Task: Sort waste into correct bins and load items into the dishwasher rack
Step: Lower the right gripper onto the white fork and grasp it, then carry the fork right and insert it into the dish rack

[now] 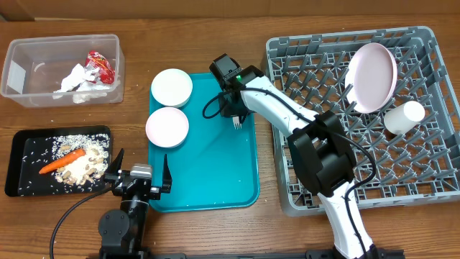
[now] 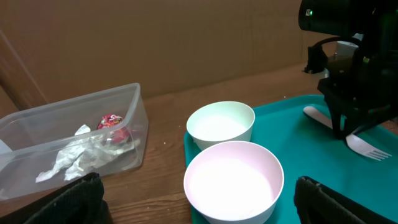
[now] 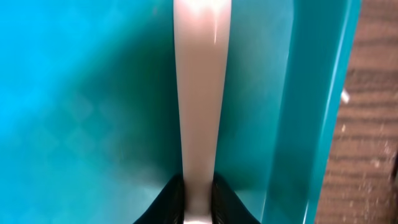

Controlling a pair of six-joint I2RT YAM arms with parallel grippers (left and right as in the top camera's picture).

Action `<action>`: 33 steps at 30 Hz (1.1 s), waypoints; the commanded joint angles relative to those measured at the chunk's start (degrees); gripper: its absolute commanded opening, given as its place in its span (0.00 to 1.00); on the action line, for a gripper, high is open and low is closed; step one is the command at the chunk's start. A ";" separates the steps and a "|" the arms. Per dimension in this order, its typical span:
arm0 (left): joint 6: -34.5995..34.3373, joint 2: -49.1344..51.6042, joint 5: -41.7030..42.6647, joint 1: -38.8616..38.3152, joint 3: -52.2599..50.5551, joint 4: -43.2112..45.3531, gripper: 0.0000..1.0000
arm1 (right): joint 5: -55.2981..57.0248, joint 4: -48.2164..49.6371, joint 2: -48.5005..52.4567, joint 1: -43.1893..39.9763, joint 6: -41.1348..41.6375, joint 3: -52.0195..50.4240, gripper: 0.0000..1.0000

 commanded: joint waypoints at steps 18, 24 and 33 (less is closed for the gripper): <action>-0.02 -0.61 -0.39 0.35 -0.37 0.15 1.00 | -1.14 -30.29 -9.53 -11.34 -2.49 26.03 0.04; -0.02 -0.61 -0.39 0.35 -0.37 0.15 1.00 | -7.74 -32.46 -9.68 -16.63 -11.91 23.98 0.04; -0.04 -0.61 -0.39 0.35 -0.37 0.15 1.00 | -8.70 -26.43 -9.62 -17.49 -14.51 13.07 0.18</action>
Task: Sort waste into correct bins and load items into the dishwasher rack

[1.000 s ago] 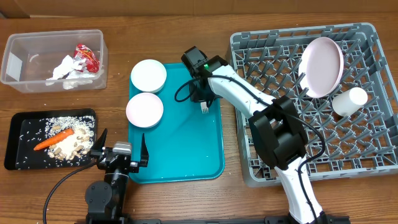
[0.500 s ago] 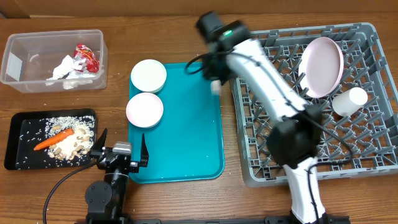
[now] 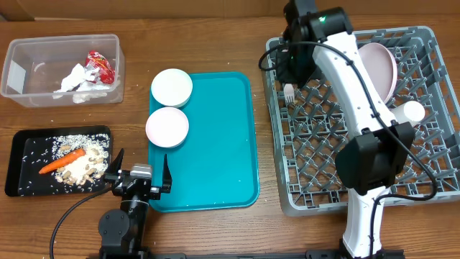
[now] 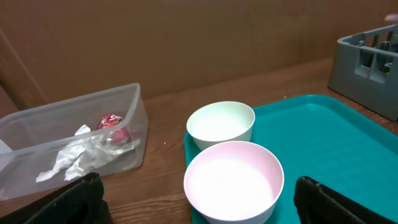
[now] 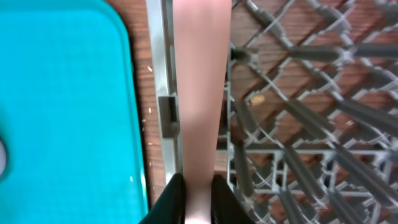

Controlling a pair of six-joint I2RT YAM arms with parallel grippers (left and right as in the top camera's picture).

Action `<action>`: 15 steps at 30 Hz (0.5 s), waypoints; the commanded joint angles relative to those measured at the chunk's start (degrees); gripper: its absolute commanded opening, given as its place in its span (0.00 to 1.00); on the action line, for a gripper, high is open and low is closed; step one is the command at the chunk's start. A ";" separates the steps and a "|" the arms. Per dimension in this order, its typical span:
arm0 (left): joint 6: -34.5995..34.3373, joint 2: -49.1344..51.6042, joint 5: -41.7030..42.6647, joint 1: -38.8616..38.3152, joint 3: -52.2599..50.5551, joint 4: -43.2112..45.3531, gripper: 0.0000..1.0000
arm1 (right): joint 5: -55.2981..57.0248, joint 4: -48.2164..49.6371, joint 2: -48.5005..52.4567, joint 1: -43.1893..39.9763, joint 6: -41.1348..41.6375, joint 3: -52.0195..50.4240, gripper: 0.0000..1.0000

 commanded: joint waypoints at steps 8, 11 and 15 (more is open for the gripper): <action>0.00 -0.61 -0.39 0.35 -0.37 0.13 1.00 | -0.70 5.57 -0.81 0.20 -1.36 -7.41 0.61; 0.00 -0.61 -0.39 0.35 -0.37 0.13 1.00 | -0.61 2.45 -0.87 0.28 0.31 -4.98 0.63; 0.00 -0.61 -0.39 0.35 -0.37 0.13 1.00 | -0.59 -1.44 -2.25 0.92 3.82 -0.85 0.63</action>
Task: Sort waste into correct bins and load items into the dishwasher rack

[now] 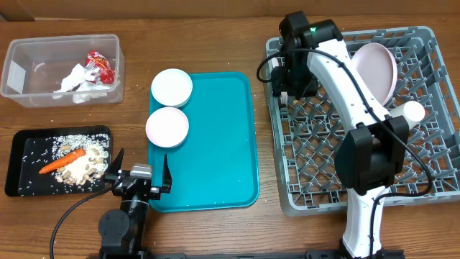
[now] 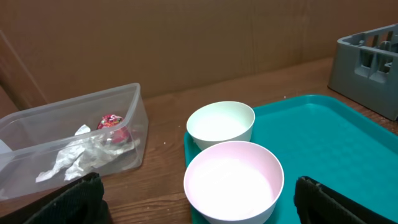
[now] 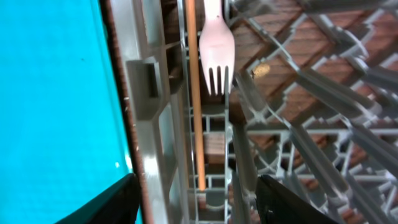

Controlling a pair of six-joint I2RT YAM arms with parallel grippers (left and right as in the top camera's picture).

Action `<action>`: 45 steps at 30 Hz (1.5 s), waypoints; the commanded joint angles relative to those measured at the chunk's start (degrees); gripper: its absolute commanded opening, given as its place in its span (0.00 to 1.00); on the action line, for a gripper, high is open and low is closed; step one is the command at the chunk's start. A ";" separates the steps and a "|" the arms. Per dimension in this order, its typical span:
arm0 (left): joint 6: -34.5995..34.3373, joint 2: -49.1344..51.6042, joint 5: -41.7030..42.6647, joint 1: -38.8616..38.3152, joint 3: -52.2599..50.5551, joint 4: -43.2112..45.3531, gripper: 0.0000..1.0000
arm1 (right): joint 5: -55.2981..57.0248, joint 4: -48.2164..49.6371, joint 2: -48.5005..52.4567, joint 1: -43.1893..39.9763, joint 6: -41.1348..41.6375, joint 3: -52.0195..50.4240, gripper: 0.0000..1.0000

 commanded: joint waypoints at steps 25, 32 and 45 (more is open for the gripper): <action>-0.02 -0.61 -0.39 0.35 -0.37 0.17 1.00 | 15.37 5.40 -15.15 30.91 27.74 -5.97 1.00; -0.02 -0.61 -0.39 0.35 -0.37 0.15 1.00 | 10.78 9.20 -15.15 27.74 29.66 -7.52 1.00; -0.02 -0.61 -0.39 0.35 -0.37 0.17 1.00 | 7.76 9.94 -15.06 14.64 29.66 -7.54 1.00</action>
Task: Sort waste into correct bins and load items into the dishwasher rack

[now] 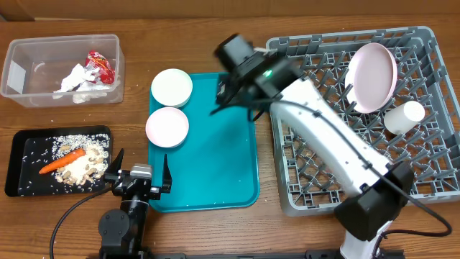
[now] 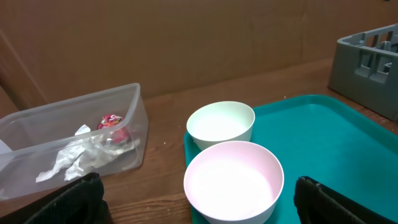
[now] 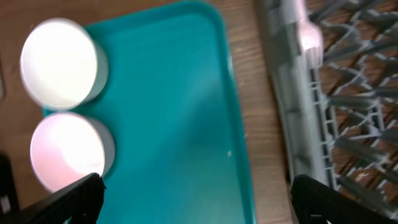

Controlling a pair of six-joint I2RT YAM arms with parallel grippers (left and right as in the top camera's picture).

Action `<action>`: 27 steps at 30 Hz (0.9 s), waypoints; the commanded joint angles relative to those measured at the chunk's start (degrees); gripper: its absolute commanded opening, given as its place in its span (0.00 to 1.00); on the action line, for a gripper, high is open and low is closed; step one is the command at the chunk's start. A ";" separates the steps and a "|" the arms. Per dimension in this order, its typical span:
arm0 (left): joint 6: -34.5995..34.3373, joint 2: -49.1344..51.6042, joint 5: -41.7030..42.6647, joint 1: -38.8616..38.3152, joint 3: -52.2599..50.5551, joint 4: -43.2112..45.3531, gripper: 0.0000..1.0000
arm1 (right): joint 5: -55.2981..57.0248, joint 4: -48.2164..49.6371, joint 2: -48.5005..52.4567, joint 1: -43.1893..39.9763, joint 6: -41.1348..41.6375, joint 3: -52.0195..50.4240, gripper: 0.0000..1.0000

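Observation:
My right gripper [image 1: 233,90] hangs open and empty over the upper right part of the teal tray [image 1: 215,165]. The right wrist view looks down on the tray [image 3: 174,124], with the white bowl [image 3: 61,62] and the pink bowl [image 3: 68,152] at its left. A pale fork [image 3: 308,34], blurred, lies at the left edge of the grey dishwasher rack [image 3: 348,112]. In the overhead view the arm hides the fork. My left gripper [image 1: 136,178] rests open at the front edge of the table, facing the pink bowl [image 2: 233,180] and the white bowl [image 2: 221,122].
The rack [image 1: 424,165] holds a pink plate [image 1: 371,77] and a white cup [image 1: 404,116]. A clear bin [image 1: 21,72] with wrappers stands at the far left. In front of it is a black tray [image 1: 21,176] with rice, scraps and a carrot [image 1: 61,162].
My right gripper was open over the rack's left edge, above the fork. It is now over the tray's upper right part, still open and empty. The left arm has not moved.
At first my right gripper was shut on the fork on the tray. Then it held the fork over the rack's left edge. After that it was open with the fork lying in the rack, and now it is back over the tray.

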 commanded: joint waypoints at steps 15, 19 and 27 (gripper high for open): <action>-1.14 -0.61 0.74 0.33 -0.37 0.26 1.00 | -15.69 3.41 -0.02 -8.94 0.44 -1.20 1.00; -2.56 -0.61 3.19 0.33 -0.37 0.46 1.00 | -15.67 3.43 -0.02 -8.98 0.44 -1.22 1.00; -32.96 -0.61 29.00 0.20 -0.33 3.02 1.00 | -15.69 3.43 -0.02 -8.98 0.44 -1.20 1.00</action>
